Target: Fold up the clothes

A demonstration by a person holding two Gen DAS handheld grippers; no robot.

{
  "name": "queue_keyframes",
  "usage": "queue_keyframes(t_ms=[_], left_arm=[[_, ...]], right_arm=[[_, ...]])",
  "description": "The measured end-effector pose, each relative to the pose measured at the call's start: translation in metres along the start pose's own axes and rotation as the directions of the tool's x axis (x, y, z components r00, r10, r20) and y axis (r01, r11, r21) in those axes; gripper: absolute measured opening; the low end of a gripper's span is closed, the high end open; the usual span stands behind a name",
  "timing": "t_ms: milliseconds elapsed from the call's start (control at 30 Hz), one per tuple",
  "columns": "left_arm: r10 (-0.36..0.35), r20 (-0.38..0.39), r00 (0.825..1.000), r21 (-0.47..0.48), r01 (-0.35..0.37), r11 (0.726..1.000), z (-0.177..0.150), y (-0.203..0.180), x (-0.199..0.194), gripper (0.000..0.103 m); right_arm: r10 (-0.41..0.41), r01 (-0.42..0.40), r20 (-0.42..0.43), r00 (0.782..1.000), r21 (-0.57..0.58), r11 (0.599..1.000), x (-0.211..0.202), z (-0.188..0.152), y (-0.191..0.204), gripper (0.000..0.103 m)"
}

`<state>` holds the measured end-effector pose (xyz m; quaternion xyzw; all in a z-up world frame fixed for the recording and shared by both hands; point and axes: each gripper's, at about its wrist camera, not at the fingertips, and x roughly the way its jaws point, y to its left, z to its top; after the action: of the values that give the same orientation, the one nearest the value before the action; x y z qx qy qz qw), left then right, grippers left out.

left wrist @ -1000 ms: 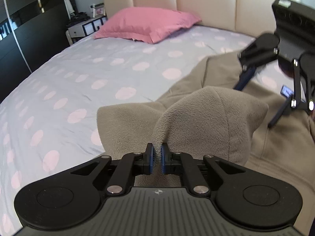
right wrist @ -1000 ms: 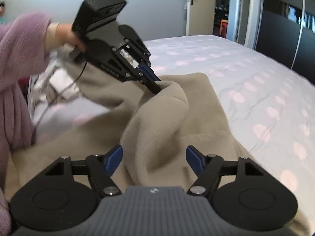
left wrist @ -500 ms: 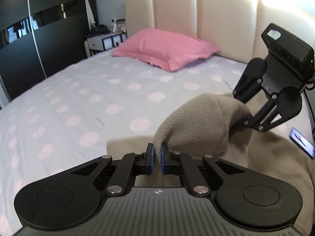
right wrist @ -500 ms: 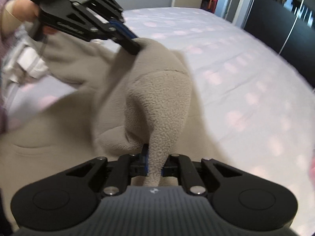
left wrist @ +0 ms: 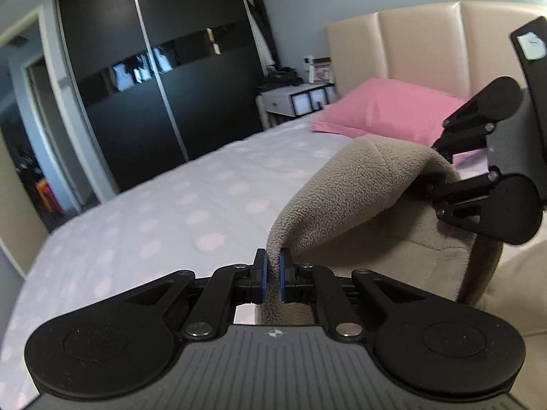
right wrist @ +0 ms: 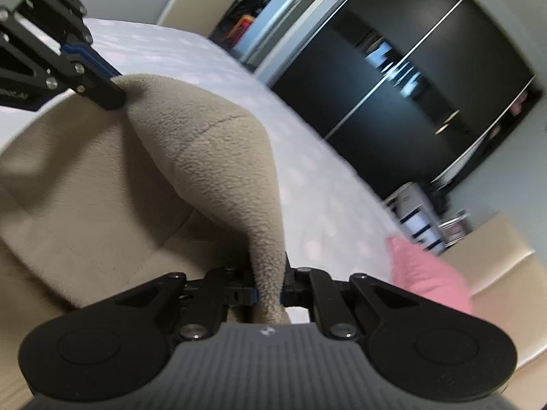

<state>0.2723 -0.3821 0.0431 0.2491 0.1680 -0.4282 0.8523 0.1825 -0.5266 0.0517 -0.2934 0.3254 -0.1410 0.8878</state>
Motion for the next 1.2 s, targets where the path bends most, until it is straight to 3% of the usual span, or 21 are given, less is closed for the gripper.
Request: queue_keyframes(t_ms=[67, 233, 400, 533, 633, 700, 767, 833, 933, 1067, 1200], left_arm=[[0.023, -0.007, 1.0, 0.016, -0.023, 1.0, -0.002, -0.001, 0.009, 0.005], [0.017, 0.01, 1.0, 0.05, -0.018, 0.999, -0.022, -0.003, 0.009, 0.005], [-0.044, 0.01, 0.999, 0.083, 0.043, 0.996, -0.04, -0.007, -0.001, 0.005], [-0.086, -0.013, 0.996, 0.1, 0.087, 0.991, -0.041, -0.009, -0.002, 0.006], [-0.107, -0.045, 0.993, 0.124, 0.112, 0.986, -0.043, -0.013, -0.002, 0.007], [-0.098, -0.049, 0.994, 0.132, 0.104, 0.986, -0.046, -0.016, -0.006, 0.012], [-0.086, -0.03, 0.996, 0.123, 0.089, 0.988, -0.051, -0.018, -0.014, 0.024], [-0.082, 0.033, 0.996, 0.125, 0.078, 0.989, -0.061, -0.023, -0.029, 0.045], [-0.1, 0.076, 0.992, 0.151, 0.088, 0.985, -0.079, -0.036, -0.05, 0.046], [-0.139, 0.046, 0.989, 0.249, 0.123, 0.961, -0.103, -0.061, -0.061, 0.048], [-0.082, 0.025, 0.996, 0.43, 0.063, 0.9, -0.128, -0.093, -0.046, 0.052]], right_arm=[[-0.031, 0.031, 0.02, 0.999, -0.005, 1.0, 0.009, -0.002, 0.006, 0.011], [0.027, -0.029, 0.05, 0.998, 0.031, 0.999, 0.016, -0.01, 0.009, 0.01], [0.16, -0.161, 0.065, 0.985, 0.018, 0.987, -0.001, -0.031, 0.011, 0.011], [0.277, -0.279, 0.059, 0.959, 0.03, 0.96, -0.015, -0.042, 0.018, 0.012], [0.319, -0.321, 0.031, 0.947, 0.059, 0.945, -0.017, -0.045, 0.024, 0.013], [0.313, -0.312, -0.002, 0.95, 0.093, 0.946, -0.012, -0.046, 0.024, 0.013], [0.327, -0.321, -0.014, 0.945, 0.155, 0.934, -0.008, -0.047, 0.019, 0.014], [0.33, -0.318, -0.02, 0.944, 0.223, 0.922, -0.005, -0.046, 0.013, 0.014], [0.332, -0.316, -0.025, 0.943, 0.248, 0.916, -0.001, -0.043, 0.011, 0.014], [0.336, -0.316, -0.025, 0.942, 0.277, 0.907, 0.013, -0.037, 0.002, 0.014], [0.337, -0.316, -0.021, 0.941, 0.3, 0.9, 0.014, -0.033, 0.005, 0.014]])
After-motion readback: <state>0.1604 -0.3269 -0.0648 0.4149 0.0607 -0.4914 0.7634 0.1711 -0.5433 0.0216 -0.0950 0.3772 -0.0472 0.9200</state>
